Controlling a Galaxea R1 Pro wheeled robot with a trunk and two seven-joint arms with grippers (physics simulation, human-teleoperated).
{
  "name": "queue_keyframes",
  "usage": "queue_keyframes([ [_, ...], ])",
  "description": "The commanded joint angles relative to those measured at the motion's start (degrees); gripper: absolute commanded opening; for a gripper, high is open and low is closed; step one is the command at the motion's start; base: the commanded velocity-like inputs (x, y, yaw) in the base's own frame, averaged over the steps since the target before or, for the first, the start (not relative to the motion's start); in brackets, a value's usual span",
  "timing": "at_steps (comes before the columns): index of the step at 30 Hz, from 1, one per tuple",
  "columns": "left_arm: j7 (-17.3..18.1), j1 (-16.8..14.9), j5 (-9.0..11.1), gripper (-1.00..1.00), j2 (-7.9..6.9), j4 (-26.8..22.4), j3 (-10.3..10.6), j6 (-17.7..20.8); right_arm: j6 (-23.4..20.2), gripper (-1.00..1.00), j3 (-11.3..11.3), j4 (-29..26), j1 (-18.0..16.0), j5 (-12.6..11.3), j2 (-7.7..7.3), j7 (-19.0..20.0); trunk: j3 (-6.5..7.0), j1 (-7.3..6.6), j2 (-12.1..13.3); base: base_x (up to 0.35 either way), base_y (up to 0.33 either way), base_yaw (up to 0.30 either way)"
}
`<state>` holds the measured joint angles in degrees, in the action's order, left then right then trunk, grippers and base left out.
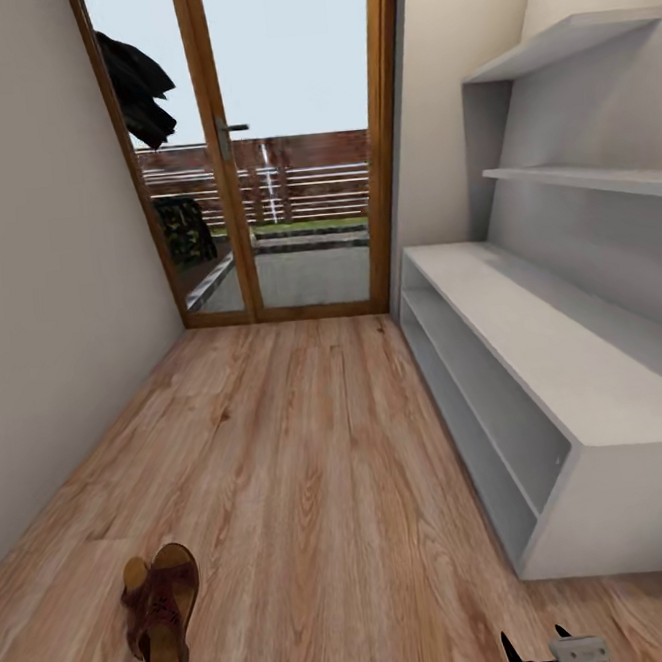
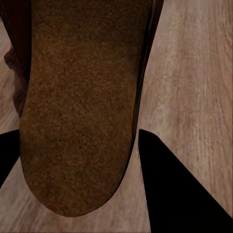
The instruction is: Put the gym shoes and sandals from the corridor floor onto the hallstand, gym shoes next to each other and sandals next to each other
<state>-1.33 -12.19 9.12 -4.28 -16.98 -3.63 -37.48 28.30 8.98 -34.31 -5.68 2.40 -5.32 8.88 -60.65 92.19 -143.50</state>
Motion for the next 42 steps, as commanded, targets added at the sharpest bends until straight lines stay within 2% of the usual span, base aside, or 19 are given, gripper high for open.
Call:
queue_keyframes([
  [1, -0.2, 0.0, -0.1, -1.00, -0.01, 0.0, 0.0, -0.1, 0.2, 1.00, 0.3, 0.0, 0.0, 0.2, 0.04, 0.4, -0.05, 0.02, 0.0, 0.340, -0.002, 0.000],
  [29, -0.2, 0.0, 0.2, -1.00, -0.02, 0.1, 0.0, -0.1, 0.2, 1.00, 0.3, 0.2, 0.0, 0.2, 0.13, 0.4, -0.08, 0.02, 0.0, 0.340, 0.000, 0.002],
  [42, -0.2, 0.0, 0.2, -1.00, -0.02, 0.0, 0.0, -0.1, 0.2, 1.00, 0.3, 0.3, 0.0, 0.2, 0.22, 0.4, -0.78, 0.02, 0.0, 0.340, 0.000, 0.160],
])
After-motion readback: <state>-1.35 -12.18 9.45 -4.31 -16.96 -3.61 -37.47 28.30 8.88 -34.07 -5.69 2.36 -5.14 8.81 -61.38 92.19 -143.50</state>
